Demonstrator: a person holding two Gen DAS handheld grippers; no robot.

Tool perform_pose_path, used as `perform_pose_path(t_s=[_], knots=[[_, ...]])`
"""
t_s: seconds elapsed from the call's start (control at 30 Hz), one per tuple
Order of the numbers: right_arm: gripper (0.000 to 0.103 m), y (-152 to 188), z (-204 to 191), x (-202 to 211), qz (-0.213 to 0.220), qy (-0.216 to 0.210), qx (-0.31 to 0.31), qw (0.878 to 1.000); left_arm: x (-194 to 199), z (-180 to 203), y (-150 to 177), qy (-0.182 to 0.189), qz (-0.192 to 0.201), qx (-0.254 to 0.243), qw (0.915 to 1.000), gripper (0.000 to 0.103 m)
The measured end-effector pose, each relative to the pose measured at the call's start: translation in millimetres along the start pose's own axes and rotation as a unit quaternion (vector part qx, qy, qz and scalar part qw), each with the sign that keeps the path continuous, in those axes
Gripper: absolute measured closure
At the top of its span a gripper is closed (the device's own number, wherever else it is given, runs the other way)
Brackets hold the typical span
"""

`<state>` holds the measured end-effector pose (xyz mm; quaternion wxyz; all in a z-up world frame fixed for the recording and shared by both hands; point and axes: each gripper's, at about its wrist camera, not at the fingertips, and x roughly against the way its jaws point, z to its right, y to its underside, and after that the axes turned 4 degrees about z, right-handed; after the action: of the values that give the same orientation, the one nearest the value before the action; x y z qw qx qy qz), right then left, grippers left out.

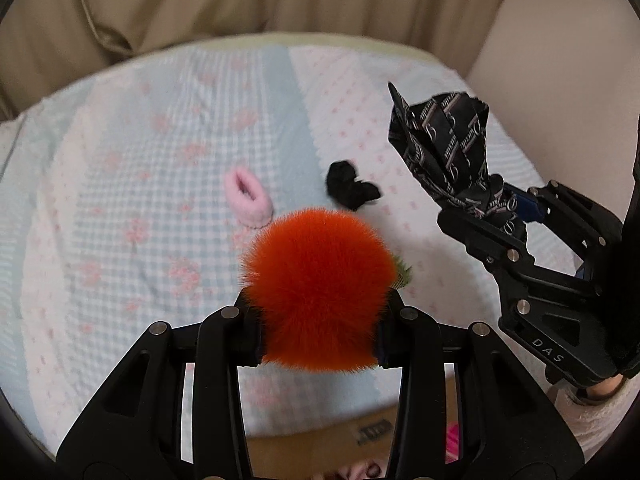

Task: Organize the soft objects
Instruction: 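Carry orange pompom with left tool while right tool carries patterned scrunchie into box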

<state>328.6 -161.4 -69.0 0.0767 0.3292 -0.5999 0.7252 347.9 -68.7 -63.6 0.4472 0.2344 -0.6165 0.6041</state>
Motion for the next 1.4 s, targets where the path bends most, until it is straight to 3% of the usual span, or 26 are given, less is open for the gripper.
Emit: perform_pose_path(t_s=[0.13,0.33,0.67,0.87,1.07,1.4], knots=[[0.070,0,-6,45,0.011,0.008,-0.015,1.000,46,15,10,0.005,0.032,-0.017,0.9993,0.068],[0.070,13,-30,111,0.013,0.015,-0.024,1.000,112,30,50,0.009,0.069,-0.044,0.9966,0.068],[0.070,70,-84,167,-0.001,0.009,-0.021,1.000,167,31,139,0.012,0.104,-0.057,0.9929,0.068],[0.070,104,-108,180,-0.008,0.007,-0.013,1.000,174,25,189,0.003,0.114,-0.050,0.9923,0.068],[0.070,134,-118,164,-0.037,-0.002,-0.018,0.999,156,19,226,-0.011,0.099,-0.040,0.9942,0.068],[0.070,154,-125,136,-0.088,-0.018,-0.026,0.996,123,10,245,-0.027,0.065,-0.035,0.9969,0.068]])
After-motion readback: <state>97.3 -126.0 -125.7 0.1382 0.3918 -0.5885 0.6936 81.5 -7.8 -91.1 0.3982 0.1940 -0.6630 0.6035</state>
